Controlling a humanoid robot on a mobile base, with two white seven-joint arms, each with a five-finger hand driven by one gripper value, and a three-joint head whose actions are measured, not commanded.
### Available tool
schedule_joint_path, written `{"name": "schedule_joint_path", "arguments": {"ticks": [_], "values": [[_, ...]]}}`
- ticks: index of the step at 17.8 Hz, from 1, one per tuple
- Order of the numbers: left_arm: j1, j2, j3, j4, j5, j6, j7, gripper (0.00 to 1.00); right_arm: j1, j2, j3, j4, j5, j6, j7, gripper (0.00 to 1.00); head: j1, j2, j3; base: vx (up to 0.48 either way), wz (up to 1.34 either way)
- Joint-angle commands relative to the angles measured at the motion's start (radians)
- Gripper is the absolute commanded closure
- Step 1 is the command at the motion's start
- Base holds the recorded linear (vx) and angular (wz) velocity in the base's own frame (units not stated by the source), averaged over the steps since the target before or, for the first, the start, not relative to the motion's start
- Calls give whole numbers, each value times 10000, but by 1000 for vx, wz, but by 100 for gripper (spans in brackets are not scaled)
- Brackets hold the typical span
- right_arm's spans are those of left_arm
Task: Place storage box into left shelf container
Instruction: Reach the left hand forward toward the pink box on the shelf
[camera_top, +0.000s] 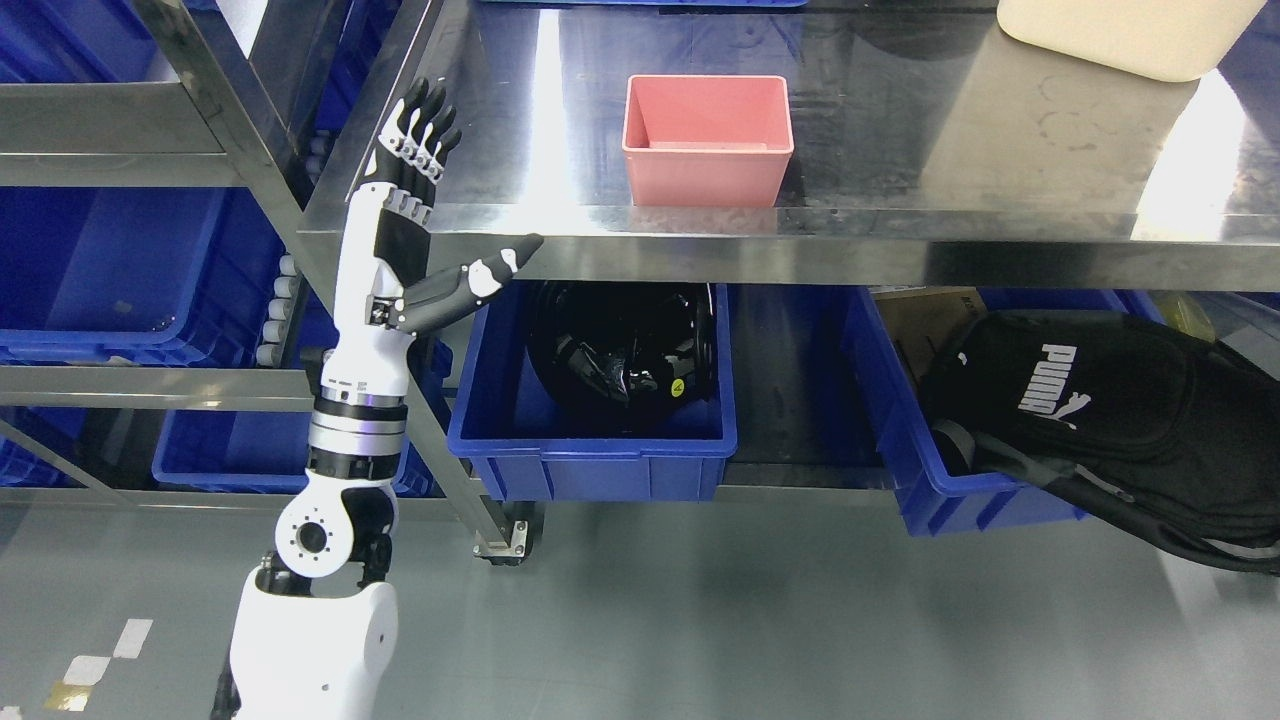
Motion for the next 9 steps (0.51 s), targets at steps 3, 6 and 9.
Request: {"name": "schedule_joint_path", "arguments": {"ticks": [3, 6, 9], "values": [[-472, 175, 1448, 12, -27, 727, -1264, 0, 94, -174, -46, -175, 15, -5, -3, 0, 0, 0, 0, 0, 0], [-2568, 175, 2490, 638, -378, 2363, -3469, 0, 94, -174, -46, -175, 15, -5, -3, 0, 0, 0, 0, 0, 0], [-4732, 1652, 2295, 1803, -1572, 2953, -6122, 0, 94, -174, -46, -175, 15, -5, -3, 0, 0, 0, 0, 0, 0]]}}
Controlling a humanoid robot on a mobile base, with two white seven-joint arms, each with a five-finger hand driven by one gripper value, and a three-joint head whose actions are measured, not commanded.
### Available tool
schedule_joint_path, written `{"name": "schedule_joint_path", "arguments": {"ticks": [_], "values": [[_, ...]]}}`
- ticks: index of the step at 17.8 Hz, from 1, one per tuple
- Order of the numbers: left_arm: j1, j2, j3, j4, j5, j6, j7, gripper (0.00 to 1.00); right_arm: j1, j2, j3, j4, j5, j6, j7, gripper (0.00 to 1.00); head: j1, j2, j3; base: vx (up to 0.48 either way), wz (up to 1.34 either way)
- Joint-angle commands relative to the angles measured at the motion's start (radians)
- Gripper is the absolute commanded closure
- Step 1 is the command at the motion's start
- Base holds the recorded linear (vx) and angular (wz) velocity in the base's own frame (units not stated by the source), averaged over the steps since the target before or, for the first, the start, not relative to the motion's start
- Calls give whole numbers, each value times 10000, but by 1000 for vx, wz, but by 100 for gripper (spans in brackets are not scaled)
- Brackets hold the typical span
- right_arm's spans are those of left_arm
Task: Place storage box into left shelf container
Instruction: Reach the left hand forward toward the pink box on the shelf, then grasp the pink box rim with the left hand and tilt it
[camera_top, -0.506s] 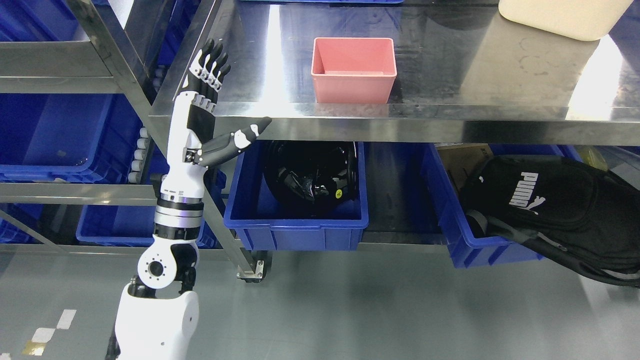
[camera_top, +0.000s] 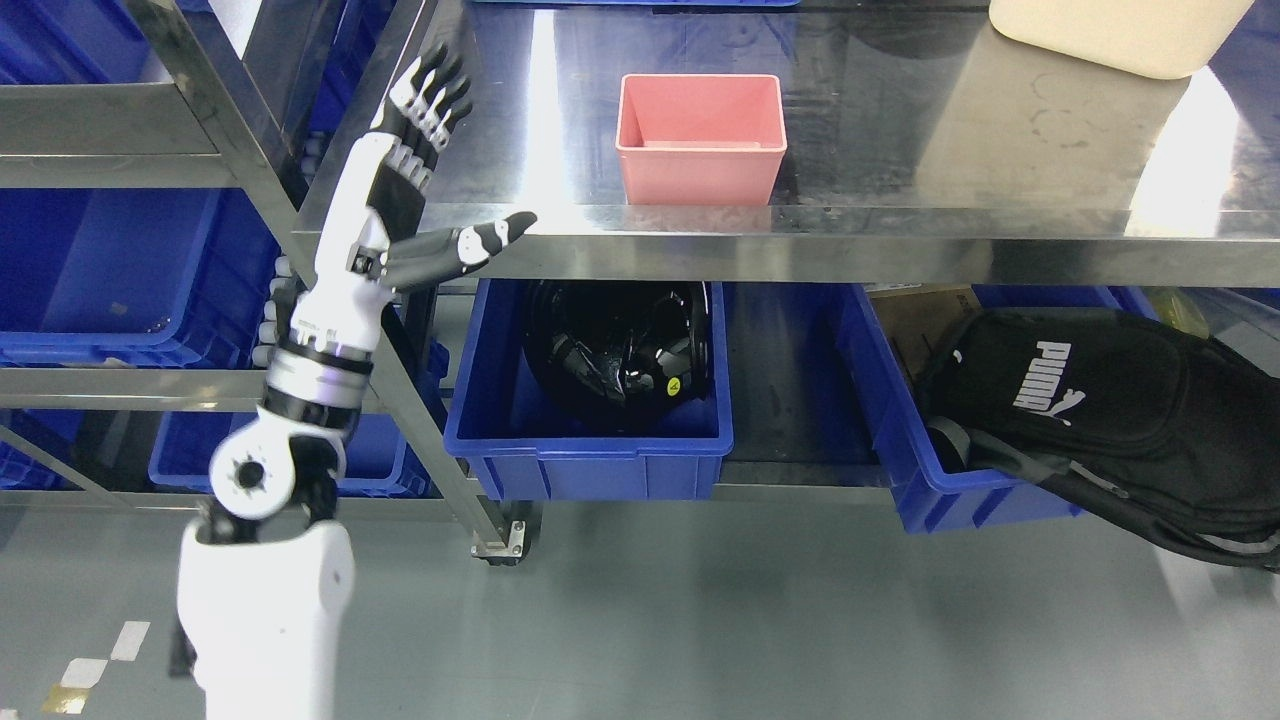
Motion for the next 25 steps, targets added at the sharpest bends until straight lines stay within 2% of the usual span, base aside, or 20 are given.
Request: {"name": "schedule_joint_path", "arguments": {"ticks": [1, 3, 5, 7, 8, 11, 12, 15, 18, 22, 25], "values": [[-3296, 1820, 740, 1868, -1595, 648, -2641, 0, 91, -174, -46, -175, 15, -5, -3, 0, 0, 0, 0, 0, 0], [-4004, 2252, -454, 2666, -2303, 648, -3380, 0, 91, -174, -46, -175, 15, -5, -3, 0, 0, 0, 0, 0, 0], [-4480, 2238, -1712, 3417, -2763, 633, -3856, 0, 91, -174, -46, -175, 15, -5, -3, 0, 0, 0, 0, 0, 0], [-5307, 1750, -3275, 4734, -3835, 618, -3889, 0, 91, -174, -46, -175, 15, -5, -3, 0, 0, 0, 0, 0, 0], [-5538, 1397, -3601, 5181, -4067, 617, -3889, 0, 91, -174, -46, -175, 15, -5, -3, 0, 0, 0, 0, 0, 0], [-6061, 141, -4048, 6469, -4986, 617, -3904, 0, 91, -174, -46, -175, 15, -5, -3, 0, 0, 0, 0, 0, 0], [-6153, 4, -4065, 6838, -5233, 587, -3904, 0, 91, -174, -46, -175, 15, -5, -3, 0, 0, 0, 0, 0, 0], [-6231, 4, -4861, 7454, -5665, 572, -3813, 1, 91, -174, -46, -175, 15, -5, -3, 0, 0, 0, 0, 0, 0], [-6231, 4, -4985, 7455, -5650, 510, -3461, 1, 91, -174, -46, -175, 15, -5, -3, 0, 0, 0, 0, 0, 0], [-6200, 4, -5092, 7669, -5696, -654, -1852, 2, 91, -174, -46, -175, 15, -5, -3, 0, 0, 0, 0, 0, 0], [-6139, 4, -5138, 7914, -5650, -702, -1726, 3, 91, -174, -46, -175, 15, -5, -3, 0, 0, 0, 0, 0, 0]]}}
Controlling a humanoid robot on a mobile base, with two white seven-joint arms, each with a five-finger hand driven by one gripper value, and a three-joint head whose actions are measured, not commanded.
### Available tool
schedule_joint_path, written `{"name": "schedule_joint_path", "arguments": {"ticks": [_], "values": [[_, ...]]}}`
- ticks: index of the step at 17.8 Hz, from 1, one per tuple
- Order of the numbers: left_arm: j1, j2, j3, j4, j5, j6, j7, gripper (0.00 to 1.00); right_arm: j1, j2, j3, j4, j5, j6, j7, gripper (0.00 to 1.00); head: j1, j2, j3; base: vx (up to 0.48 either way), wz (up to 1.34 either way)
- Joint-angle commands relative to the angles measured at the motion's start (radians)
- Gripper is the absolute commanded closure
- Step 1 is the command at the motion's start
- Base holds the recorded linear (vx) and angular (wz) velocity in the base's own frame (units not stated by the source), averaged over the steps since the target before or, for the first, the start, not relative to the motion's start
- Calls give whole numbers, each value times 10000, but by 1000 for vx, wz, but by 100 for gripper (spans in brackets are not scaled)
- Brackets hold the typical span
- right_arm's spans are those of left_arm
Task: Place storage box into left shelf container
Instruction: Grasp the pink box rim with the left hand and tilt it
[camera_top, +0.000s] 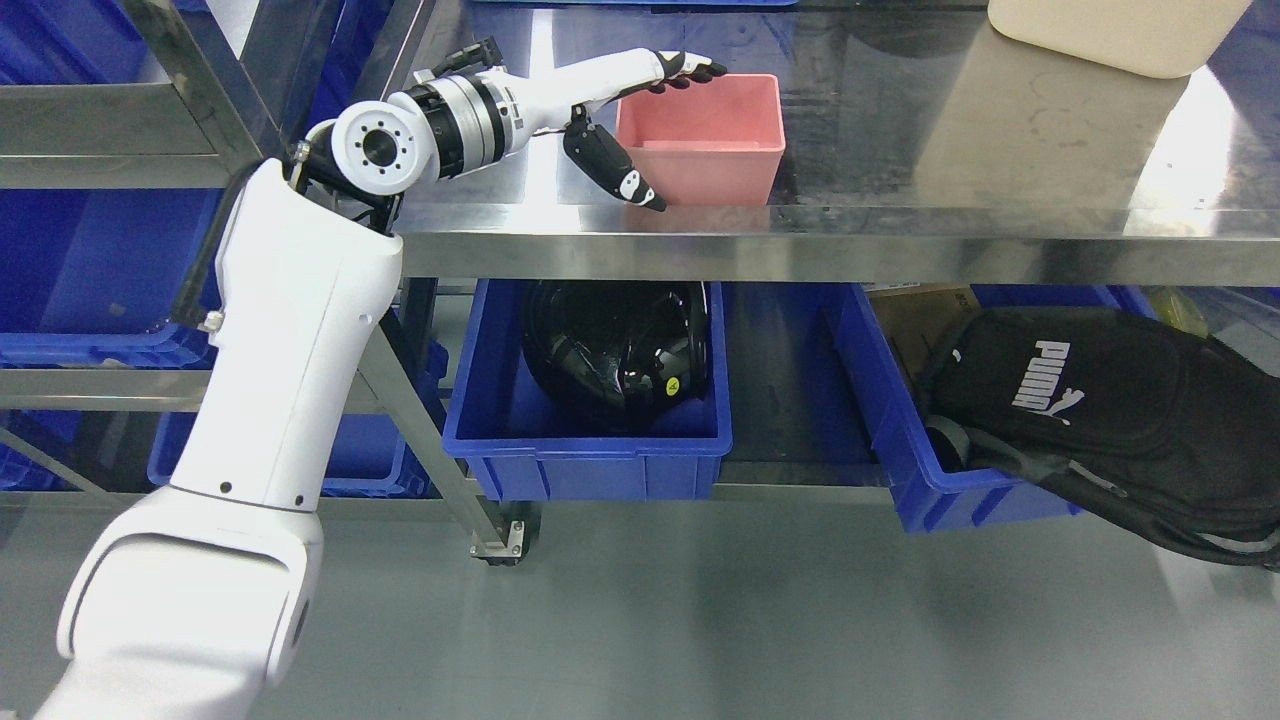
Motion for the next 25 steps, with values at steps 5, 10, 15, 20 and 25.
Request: {"name": "schedule_joint_path", "arguments": {"ticks": [5, 10, 15, 20, 25], "values": [[4, -119, -1139, 1753, -73, -223, 342, 9, 92, -174, -46, -175, 15, -5, -2, 0, 0, 0, 0, 0, 0], [34, -119, -1108, 1906, 65, -895, 342, 37, 92, -174, -46, -175, 15, -5, -2, 0, 0, 0, 0, 0, 3], [96, -119, -588, 2198, 126, -1265, 327, 71, 92, -174, -46, -175, 15, -5, -2, 0, 0, 0, 0, 0, 38], [80, -119, 1066, 2352, 385, -2048, 312, 100, 92, -174, -46, -175, 15, -5, -2, 0, 0, 0, 0, 9, 104], [65, -119, 1914, 2046, 4441, -2201, 388, 100, 92, -174, -46, -175, 15, -5, -2, 0, 0, 1, 0, 12, -6]]}}
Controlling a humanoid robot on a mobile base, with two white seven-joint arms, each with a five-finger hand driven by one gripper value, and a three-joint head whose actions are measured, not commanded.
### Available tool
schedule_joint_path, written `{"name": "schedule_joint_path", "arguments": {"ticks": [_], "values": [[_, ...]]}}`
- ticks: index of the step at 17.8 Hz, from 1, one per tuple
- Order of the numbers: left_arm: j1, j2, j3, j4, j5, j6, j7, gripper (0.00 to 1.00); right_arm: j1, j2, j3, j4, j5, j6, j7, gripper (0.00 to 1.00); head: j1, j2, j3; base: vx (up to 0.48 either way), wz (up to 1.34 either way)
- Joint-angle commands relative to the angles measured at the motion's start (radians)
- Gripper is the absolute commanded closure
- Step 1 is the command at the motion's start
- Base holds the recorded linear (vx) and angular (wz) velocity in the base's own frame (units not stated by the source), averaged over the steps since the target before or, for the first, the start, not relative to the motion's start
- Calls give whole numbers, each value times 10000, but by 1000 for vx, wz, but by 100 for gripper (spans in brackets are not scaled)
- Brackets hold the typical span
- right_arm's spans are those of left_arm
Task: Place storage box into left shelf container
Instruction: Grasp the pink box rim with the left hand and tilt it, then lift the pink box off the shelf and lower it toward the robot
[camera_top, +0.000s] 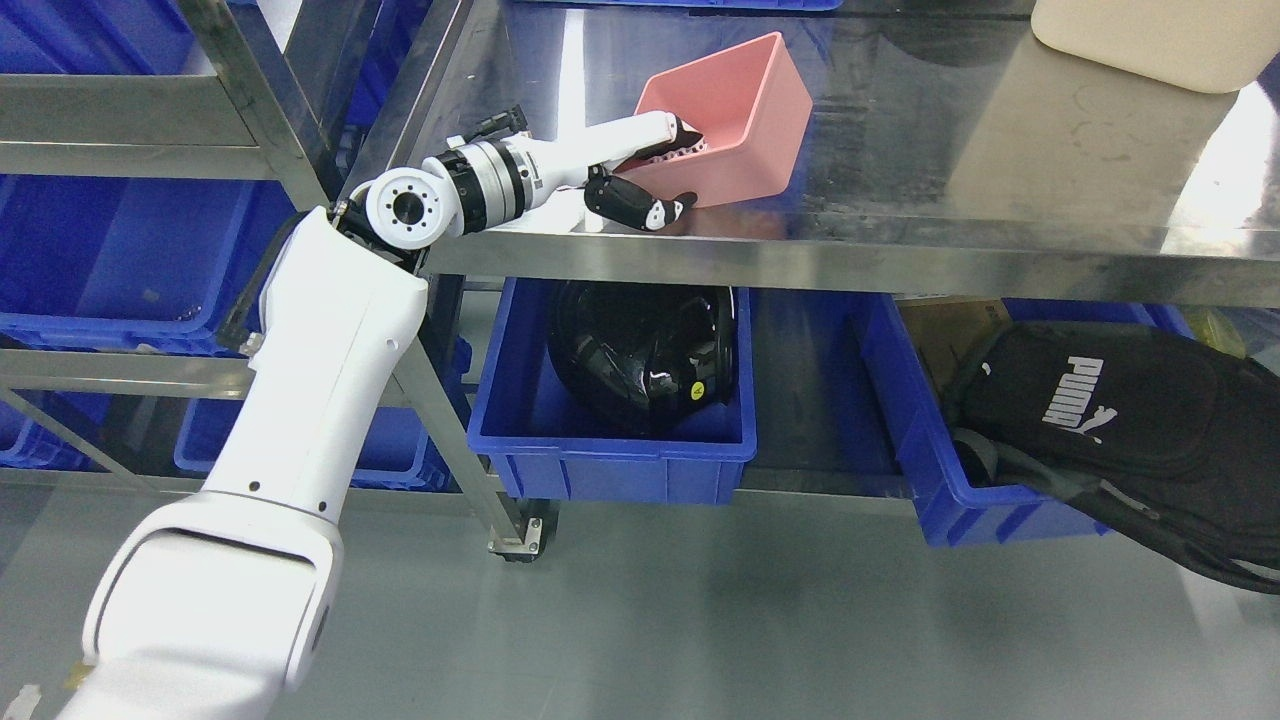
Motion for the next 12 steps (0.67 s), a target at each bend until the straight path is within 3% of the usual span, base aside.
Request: {"name": "schedule_joint_path", "arguments": {"ticks": [1, 6, 9, 12], "values": [[-59, 148, 1607, -84, 3936, -351, 273, 100, 93, -175, -46, -175, 15, -5, 2, 0, 0, 0, 0, 0, 0], [1, 148, 1607, -804, 6732, -1148, 258, 100, 93, -175, -46, -175, 15, -5, 2, 0, 0, 0, 0, 0, 0], [1239, 148, 1393, -3113, 7764, -1150, 730, 99, 93, -175, -46, -175, 15, -5, 2, 0, 0, 0, 0, 0, 0], [3750, 148, 674, -6271, 7764, -1059, 2065, 99, 93, -175, -46, -175, 15, -5, 2, 0, 0, 0, 0, 0, 0]]}}
